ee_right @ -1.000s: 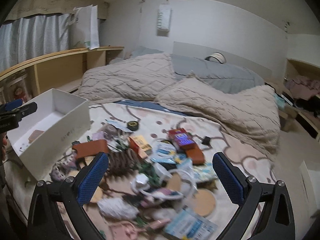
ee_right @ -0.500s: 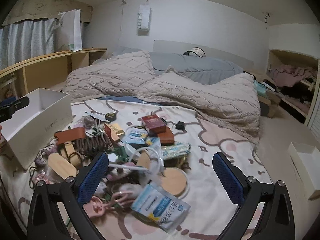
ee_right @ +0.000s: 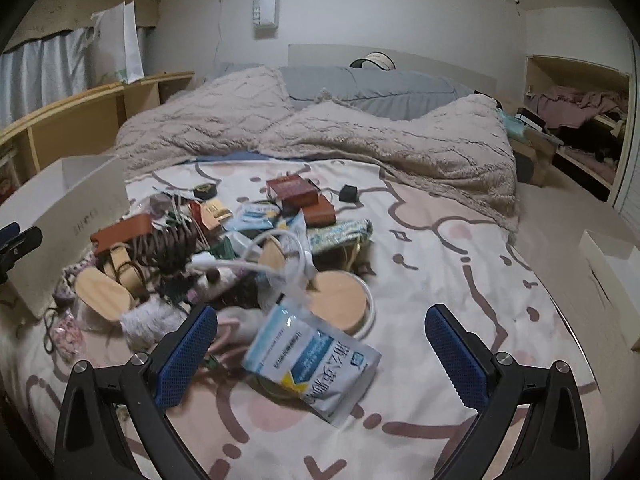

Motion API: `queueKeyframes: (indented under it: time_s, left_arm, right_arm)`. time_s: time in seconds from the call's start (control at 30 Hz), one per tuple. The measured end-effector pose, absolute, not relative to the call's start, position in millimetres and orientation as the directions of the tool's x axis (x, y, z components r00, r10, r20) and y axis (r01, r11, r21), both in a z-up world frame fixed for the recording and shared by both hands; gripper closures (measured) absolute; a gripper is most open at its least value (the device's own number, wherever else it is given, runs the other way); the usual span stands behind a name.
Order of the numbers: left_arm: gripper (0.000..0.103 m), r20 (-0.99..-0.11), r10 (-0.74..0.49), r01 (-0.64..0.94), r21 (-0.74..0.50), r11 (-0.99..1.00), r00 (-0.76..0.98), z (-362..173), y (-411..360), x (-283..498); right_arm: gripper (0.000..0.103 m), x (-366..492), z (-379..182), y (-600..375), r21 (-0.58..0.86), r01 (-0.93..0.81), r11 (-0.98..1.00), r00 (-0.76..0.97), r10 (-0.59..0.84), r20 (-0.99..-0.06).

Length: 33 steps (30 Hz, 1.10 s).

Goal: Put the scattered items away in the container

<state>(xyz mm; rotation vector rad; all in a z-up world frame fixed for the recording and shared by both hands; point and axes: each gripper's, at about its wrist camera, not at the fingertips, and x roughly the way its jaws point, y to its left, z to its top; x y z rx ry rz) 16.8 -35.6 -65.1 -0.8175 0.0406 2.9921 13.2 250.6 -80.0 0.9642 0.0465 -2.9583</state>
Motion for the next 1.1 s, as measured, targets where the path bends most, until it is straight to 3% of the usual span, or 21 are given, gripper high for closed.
queueKeyframes:
  time_s: [0.83, 1.1]
  left_arm:
    - [0.000, -0.650, 0.250, -0.314, -0.018, -0.949, -0.718, -112.4, 47.3, 37.1]
    - [0.000, -0.701, 0.241, -0.358, 0.022, -0.933, -0.671, -130.1, 67.0, 42.0]
  right_arm:
    - [0.000, 16.5, -110.2, 256.9, -0.059, 0.009, -0.998, -0.768, 0.031, -0.639]
    - [0.000, 13.6, -116.0, 261.2, -0.052, -0.007, -0.999, -0.747, 0.040, -0.664]
